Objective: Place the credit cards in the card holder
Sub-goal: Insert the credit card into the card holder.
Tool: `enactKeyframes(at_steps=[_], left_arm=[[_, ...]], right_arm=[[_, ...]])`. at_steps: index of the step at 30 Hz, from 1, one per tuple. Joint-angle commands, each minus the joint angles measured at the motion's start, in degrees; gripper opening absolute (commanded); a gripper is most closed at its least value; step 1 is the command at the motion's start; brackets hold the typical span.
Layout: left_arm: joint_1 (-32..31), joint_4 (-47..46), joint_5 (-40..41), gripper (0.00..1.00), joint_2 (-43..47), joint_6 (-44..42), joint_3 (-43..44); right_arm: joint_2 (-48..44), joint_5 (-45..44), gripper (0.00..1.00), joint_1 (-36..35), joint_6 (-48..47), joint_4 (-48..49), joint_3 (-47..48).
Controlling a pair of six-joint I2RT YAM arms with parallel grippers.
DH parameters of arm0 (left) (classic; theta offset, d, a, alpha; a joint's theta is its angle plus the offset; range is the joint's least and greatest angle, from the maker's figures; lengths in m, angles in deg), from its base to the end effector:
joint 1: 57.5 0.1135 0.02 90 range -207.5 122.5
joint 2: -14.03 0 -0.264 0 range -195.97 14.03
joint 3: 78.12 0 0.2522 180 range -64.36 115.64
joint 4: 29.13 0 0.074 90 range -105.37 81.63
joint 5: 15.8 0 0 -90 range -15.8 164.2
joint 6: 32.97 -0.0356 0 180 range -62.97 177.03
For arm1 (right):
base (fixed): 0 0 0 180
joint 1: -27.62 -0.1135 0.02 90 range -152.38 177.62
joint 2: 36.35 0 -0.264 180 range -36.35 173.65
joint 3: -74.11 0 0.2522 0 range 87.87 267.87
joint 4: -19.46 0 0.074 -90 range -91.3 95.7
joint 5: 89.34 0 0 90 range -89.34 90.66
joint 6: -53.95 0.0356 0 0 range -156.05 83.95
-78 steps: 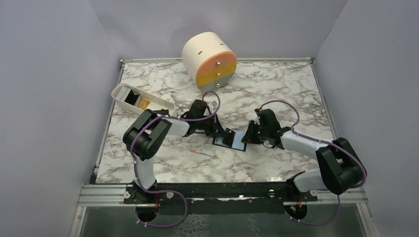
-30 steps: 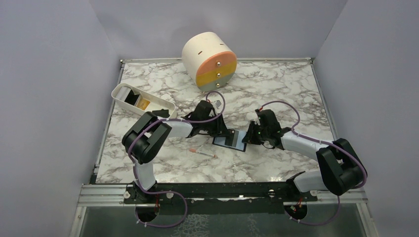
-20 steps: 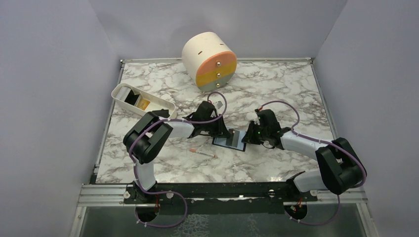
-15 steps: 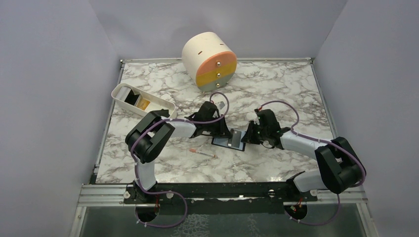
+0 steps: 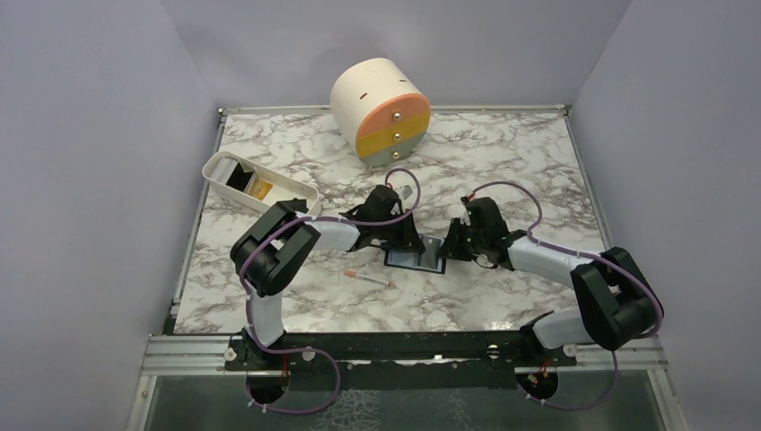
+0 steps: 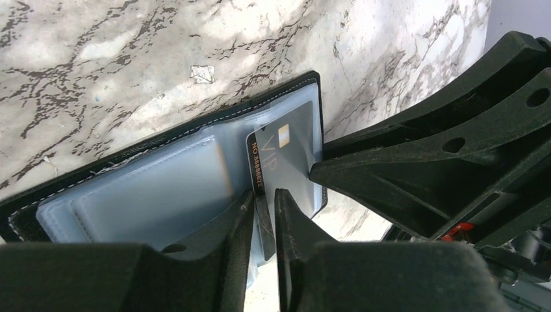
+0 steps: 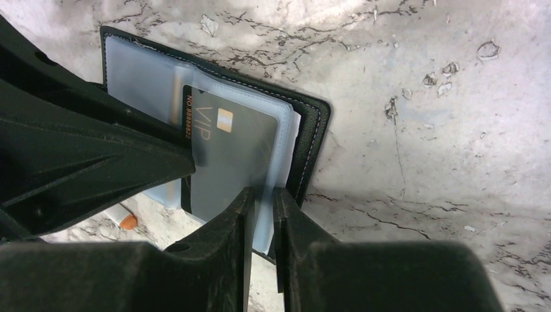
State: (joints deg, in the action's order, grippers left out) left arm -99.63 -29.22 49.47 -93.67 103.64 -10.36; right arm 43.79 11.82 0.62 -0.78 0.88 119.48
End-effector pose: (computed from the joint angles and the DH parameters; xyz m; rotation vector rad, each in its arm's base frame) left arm 0.2683 -0.2628 0.1350 0.1603 2.5355 -1.2230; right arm 0.2169 0.1183 0.1424 0.1041 2.6122 0.6660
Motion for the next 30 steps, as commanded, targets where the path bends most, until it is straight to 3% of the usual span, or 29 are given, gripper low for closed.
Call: enactKeyframes(at_steps=[1, 11, 22, 28, 30], left_arm=[[-0.76, 1.85, 1.53, 0.24, 0.26, -1.09, 1.79], [-0.76, 11.63, 8.17, 0.34, 4.13, -5.52, 4.45], [-0.69, 15.20, 11.02, 0.42, 6.92, -7.59, 5.04], [-0.14, 24.17, 17.50, 0.45, 9.26, -15.52, 10.88], [0.23, 27.13, 20.78, 0.55, 10.75, -18.66, 13.02]], right_arm=[[0.31, -2.85, 0.20, -0.24, -1.77, -2.14, 1.83], [-3.73, -3.72, 0.28, -0.24, -1.77, -5.68, 2.56], [-7.21, -2.26, 0.34, -0.24, -1.59, -6.17, 2.35], [-9.93, -1.17, 0.36, -0.17, -1.69, -6.30, 2.00], [-11.28, -0.57, 0.36, -0.21, -1.82, -5.90, 1.59]])
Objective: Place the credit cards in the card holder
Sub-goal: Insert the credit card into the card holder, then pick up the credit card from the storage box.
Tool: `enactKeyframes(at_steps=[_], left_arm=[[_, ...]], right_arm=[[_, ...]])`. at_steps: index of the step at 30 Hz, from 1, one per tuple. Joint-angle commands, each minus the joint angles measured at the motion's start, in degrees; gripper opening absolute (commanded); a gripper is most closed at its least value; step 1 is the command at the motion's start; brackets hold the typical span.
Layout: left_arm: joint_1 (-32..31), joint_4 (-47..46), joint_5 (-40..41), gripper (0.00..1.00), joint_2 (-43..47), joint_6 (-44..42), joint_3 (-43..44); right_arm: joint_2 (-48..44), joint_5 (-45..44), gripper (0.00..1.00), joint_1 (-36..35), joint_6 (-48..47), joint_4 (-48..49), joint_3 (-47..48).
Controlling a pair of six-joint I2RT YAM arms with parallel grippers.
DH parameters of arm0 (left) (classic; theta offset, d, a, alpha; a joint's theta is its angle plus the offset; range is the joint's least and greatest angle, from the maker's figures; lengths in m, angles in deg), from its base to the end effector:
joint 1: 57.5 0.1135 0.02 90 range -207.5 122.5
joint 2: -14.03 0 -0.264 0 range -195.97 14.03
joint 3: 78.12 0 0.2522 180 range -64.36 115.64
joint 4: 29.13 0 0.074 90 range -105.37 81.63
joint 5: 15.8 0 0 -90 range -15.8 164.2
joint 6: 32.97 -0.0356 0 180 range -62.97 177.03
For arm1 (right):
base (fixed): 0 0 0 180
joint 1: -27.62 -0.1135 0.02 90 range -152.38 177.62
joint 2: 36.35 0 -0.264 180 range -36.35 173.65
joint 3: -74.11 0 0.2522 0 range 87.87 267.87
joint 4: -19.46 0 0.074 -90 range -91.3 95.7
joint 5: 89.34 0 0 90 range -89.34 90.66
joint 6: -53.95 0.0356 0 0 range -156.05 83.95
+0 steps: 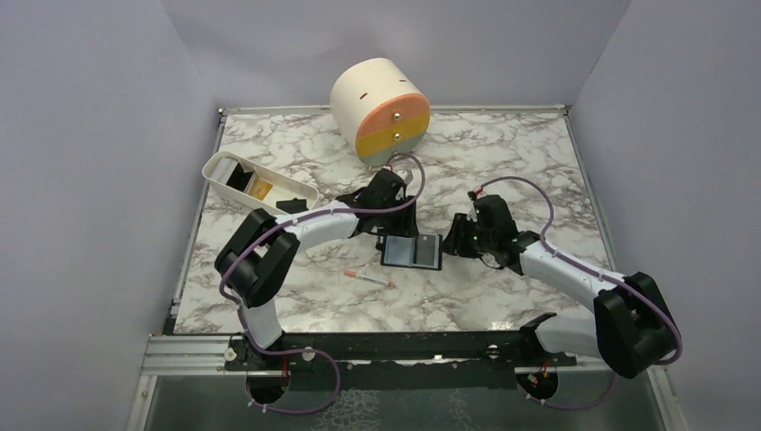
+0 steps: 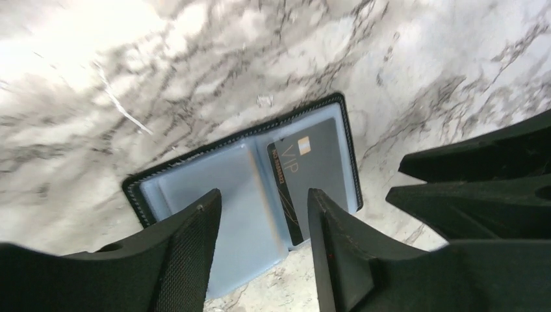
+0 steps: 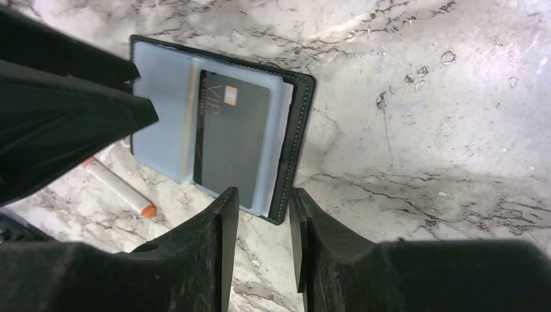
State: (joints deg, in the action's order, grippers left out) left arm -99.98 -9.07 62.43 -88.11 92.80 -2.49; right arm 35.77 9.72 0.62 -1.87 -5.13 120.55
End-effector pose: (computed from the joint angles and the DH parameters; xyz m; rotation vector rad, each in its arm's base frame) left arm 0.2724 -0.2593 0.1800 0.2536 2.5381 -0.8443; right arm 0.2077 0.1121 0.1715 0.0867 2.5472 0.6422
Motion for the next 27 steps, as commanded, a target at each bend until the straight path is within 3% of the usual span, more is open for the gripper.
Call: enactKeyframes(at_steps=[1, 9, 12, 16, 27], left_arm=[[0.78, 8.34, 9.55, 0.59, 6.59, -9.64, 6.30], [7.18, 17.82, 18.62, 0.64, 9.80, -21.53, 13.05], [11.32, 18.40, 19.08, 0.64, 10.37, -30.18, 13.90], [15.17, 18.44, 28.80, 0.64, 11.41, -39.16, 15.60], [31.79, 17.18, 32.99, 0.65, 8.64, -45.08, 20.87]], right_arm=[[-3.78, 1.98, 0.35, -0.24, -0.77, 0.45, 0.34], [-5.42, 5.65, 0.35, -0.16, -1.10, 2.02, -0.36], [-6.07, 6.18, 0.35, -0.24, -1.59, 2.11, -0.28], [-7.12, 6.35, 0.35, -0.24, -2.23, 1.99, -0.60], [-5.25, 8.46, 0.35, -0.24, -3.15, 3.06, -1.07]])
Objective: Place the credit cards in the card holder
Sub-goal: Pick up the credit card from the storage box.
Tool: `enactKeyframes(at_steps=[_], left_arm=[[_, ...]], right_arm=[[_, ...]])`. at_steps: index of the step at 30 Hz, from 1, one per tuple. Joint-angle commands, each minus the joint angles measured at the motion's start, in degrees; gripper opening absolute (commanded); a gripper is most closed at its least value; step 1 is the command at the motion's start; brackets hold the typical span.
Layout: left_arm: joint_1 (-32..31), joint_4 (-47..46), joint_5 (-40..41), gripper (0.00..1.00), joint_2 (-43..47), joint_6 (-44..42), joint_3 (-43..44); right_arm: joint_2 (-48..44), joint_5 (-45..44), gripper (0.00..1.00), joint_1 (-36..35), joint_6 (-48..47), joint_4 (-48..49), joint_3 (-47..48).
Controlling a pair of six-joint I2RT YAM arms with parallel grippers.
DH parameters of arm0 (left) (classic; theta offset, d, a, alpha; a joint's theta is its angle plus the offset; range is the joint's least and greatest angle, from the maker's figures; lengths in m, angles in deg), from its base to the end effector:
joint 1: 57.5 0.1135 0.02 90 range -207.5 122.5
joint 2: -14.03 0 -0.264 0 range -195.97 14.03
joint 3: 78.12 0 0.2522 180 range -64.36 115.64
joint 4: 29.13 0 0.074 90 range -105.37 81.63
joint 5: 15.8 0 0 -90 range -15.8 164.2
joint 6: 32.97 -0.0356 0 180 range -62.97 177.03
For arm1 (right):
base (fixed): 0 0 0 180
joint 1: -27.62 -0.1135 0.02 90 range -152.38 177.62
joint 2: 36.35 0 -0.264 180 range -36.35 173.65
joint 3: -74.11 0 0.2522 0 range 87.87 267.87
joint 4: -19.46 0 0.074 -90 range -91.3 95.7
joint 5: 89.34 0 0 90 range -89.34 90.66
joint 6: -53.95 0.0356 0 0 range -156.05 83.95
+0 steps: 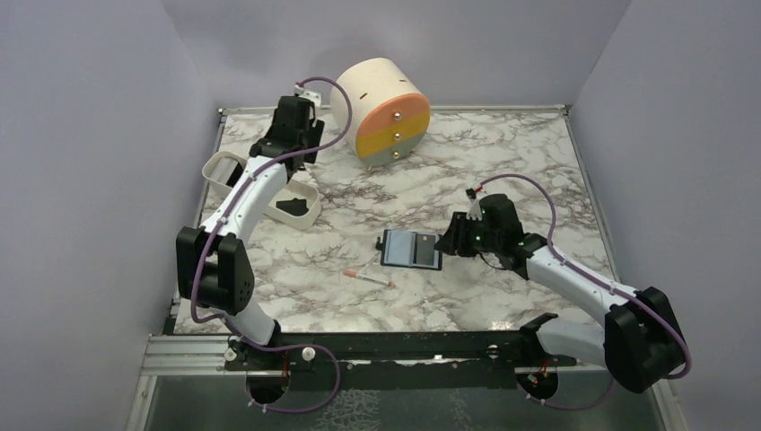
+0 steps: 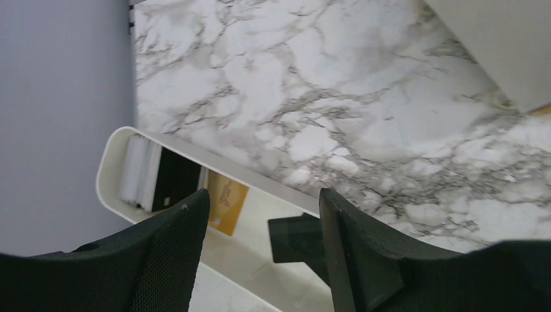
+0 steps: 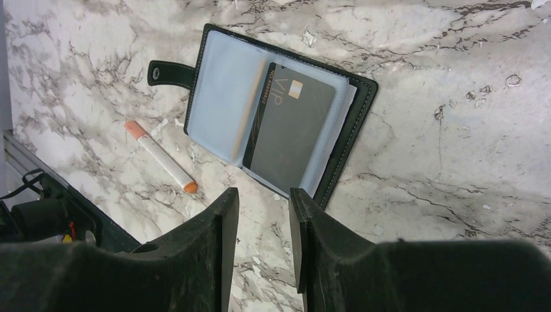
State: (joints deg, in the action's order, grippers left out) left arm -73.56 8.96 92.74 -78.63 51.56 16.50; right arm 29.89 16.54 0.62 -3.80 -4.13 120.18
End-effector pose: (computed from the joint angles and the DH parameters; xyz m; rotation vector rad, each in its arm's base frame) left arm 0.3600 -0.0918 0.3223 0.2282 2.1628 0.2506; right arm 0.1992 0.1124 0.1933 -0.0335 2.4522 0.8135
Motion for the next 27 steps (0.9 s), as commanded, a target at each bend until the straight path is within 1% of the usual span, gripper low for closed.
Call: enactKeyframes(at_steps=[1, 6, 7, 10, 17, 27], left_arm=[[7.15, -0.60, 1.96, 0.65, -1.21, -3.39, 2.40], [13.91, -0.79, -0.42, 0.65, -3.51, -4.57, 3.42], [19.01, -1.01, -2.56, 0.65, -6.95, -4.79, 4.38], [21.86, -2.41, -4.49, 0.64, -8.94, -4.75, 4.31], [25.04, -3.80, -4.07, 0.63, -15.24, -6.01, 5.43], [26.88, -6.89, -1.58, 0.61, -18.96, -9.05, 4.78]], right_arm=[[0.72, 1.55, 0.35, -0.20, -1.18, 2.02, -0.68], [0.35, 1.97, 0.35, -0.24, -0.96, 1.56, -0.67], [0.50, 2.77, 0.35, -0.22, -0.83, 1.94, -0.52], [1.17, 3.05, 0.35, -0.21, -0.92, 2.22, -0.05], [1.89, 3.00, 0.35, -0.19, -1.15, 2.22, 0.03], [3.68, 2.61, 0.34, -0.21, -0.96, 2.43, 1.09]])
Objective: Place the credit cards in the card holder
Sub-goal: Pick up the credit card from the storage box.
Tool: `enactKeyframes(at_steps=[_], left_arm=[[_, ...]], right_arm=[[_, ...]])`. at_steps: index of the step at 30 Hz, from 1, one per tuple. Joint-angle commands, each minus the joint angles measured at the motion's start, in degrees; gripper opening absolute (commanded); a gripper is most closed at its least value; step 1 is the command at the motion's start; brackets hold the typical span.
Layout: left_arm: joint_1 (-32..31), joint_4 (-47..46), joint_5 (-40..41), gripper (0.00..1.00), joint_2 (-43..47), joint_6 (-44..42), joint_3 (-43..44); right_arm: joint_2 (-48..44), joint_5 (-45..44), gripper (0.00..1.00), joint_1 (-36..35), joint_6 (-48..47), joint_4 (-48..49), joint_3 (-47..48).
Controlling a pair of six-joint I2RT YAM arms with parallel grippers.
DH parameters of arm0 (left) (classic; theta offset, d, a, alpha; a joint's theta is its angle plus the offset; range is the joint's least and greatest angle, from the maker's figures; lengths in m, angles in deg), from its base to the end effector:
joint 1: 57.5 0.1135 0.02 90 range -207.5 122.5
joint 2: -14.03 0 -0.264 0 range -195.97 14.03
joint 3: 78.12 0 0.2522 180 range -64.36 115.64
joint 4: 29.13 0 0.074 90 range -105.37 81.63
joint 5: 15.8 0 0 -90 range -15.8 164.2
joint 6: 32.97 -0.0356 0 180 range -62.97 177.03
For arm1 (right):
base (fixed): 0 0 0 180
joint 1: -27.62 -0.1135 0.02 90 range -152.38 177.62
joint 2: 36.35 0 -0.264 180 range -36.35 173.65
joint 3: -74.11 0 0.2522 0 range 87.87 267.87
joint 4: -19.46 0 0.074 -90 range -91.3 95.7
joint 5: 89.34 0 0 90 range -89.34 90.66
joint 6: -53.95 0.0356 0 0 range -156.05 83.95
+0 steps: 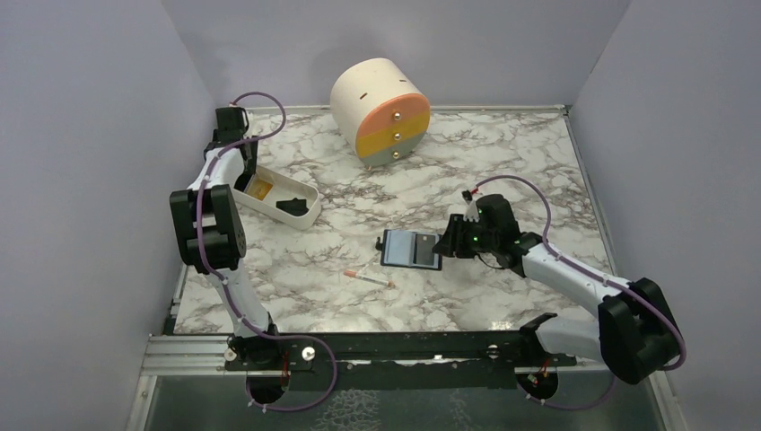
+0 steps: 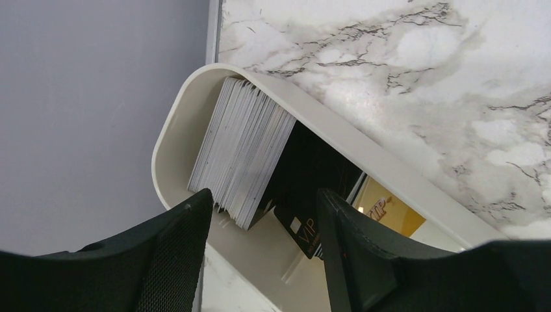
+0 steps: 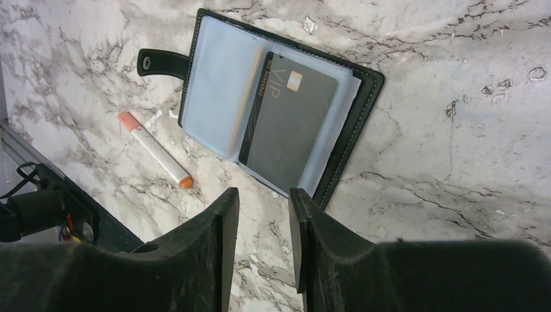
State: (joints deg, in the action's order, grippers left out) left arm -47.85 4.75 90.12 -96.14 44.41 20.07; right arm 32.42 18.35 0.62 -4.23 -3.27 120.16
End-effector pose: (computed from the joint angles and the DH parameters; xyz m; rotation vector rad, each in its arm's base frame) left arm 0.4253 0.0822 0.2313 -0.0735 2.3912 0.5147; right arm 0.2025 0.1153 0.1853 -0.0537 2.4858 0.8355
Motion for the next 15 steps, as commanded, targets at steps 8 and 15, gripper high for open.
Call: enactKeyframes(at_steps=[8, 15], left_arm=[[1.28, -3.17, 3.72, 0.60, -3.38, -3.88, 1.24], [1.24, -2.77, 4.32, 0.60, -5.43, -3.30, 2.90]], right_arm=[[2.38, 0.69, 0.35, -0.24, -0.95, 2.02, 1.88], [3.84, 1.03, 0.34, -0.23, -1.16, 2.62, 2.38]])
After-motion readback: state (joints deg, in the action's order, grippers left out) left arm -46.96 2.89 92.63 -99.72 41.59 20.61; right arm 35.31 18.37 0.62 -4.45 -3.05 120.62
